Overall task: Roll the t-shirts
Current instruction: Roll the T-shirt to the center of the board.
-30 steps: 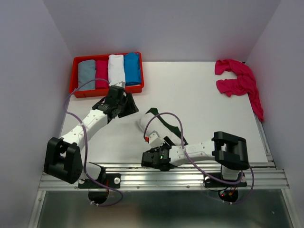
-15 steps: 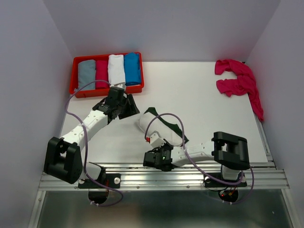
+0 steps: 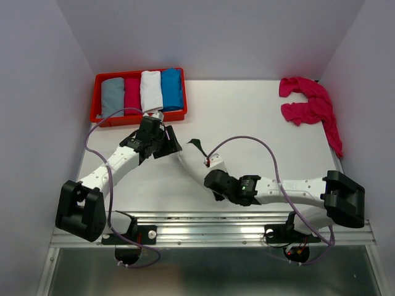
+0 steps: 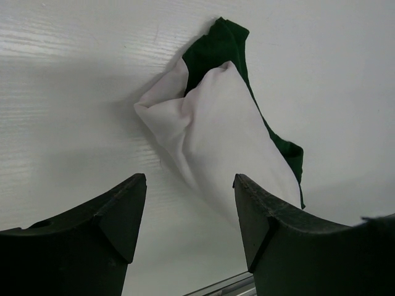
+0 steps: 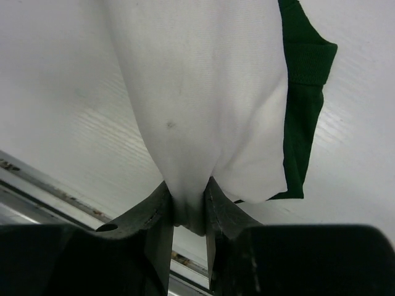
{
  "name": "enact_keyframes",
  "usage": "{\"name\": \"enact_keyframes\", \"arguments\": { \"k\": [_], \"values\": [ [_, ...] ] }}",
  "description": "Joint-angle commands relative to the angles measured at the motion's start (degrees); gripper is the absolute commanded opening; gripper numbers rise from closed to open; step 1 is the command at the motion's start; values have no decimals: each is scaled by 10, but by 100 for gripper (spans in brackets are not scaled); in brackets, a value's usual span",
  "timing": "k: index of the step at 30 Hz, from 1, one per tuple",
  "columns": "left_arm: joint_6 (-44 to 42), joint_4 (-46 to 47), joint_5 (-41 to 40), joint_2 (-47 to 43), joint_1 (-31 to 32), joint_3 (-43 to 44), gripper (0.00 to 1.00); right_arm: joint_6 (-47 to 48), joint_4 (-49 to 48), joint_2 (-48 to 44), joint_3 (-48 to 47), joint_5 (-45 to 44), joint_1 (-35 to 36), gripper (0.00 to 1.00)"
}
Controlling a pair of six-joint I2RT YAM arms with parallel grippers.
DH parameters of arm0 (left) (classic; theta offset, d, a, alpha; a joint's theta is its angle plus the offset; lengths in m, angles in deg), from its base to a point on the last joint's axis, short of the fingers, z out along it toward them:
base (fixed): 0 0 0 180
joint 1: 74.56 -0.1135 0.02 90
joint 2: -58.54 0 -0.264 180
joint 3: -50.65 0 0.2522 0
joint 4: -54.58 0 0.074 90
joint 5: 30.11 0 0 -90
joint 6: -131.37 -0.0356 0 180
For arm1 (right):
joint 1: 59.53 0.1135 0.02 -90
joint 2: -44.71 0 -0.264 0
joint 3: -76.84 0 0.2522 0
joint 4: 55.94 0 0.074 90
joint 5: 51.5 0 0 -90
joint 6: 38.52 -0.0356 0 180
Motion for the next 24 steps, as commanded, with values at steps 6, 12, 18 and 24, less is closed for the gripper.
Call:
{"name": "enact_keyframes", "arguments": {
  "k": [6, 12, 18, 24],
  "values": [
    [4, 28, 25, -21, -5, -20, 70, -18, -145, -39, 33, 201, -44, 1],
    [2, 28, 19, -25, -5, -30, 70, -32, -173, -45, 51, 265, -78, 1],
    [8, 2, -32, -52, -5, -34, 69, -42, -183, -48, 65, 321, -114, 1],
    [12, 6, -40, -59, -4, -59, 70, -46, -196, -50, 78, 345, -130, 1]
  ]
}}
